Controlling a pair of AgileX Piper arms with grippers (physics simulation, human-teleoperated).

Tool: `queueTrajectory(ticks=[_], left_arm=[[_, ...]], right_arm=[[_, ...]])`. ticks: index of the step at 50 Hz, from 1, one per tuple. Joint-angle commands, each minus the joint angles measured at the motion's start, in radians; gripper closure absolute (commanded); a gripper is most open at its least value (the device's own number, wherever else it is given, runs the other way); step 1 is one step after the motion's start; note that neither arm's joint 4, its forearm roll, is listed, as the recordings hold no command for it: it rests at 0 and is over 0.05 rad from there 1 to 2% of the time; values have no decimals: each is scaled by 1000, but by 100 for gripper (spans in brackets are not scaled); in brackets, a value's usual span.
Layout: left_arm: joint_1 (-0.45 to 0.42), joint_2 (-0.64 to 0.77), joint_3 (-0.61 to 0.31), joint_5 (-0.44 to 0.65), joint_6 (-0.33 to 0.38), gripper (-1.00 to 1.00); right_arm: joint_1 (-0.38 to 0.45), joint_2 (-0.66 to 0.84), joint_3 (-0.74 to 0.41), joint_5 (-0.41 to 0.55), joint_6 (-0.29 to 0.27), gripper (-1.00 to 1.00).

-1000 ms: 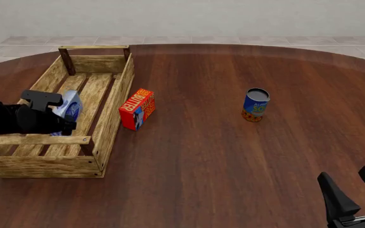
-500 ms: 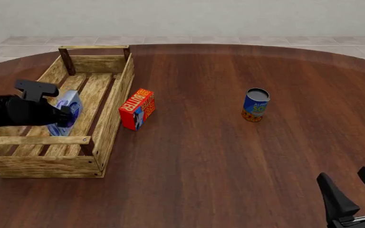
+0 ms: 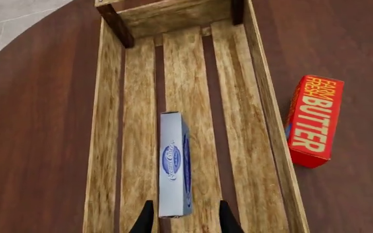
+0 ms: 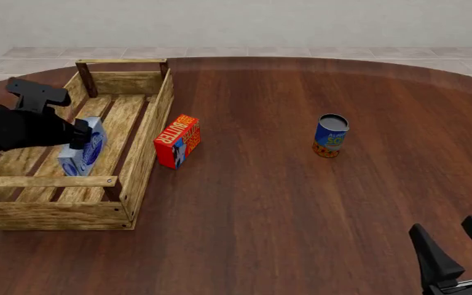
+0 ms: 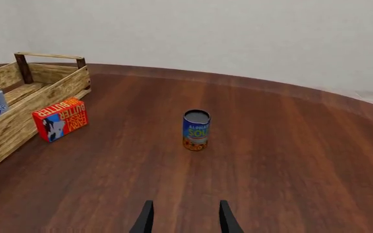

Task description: Pick up the cream cheese and put it in the tray.

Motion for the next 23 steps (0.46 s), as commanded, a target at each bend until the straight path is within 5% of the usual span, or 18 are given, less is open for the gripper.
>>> queueTrajectory(ticks=[1,23], left_arm=[[-48,-120,8,52,-11,-100],[-58,-345,141,3,-55,-100]], right_arm=[[0,0,0,-1,0,-100],[-2,0,0,-8,-1,-100]])
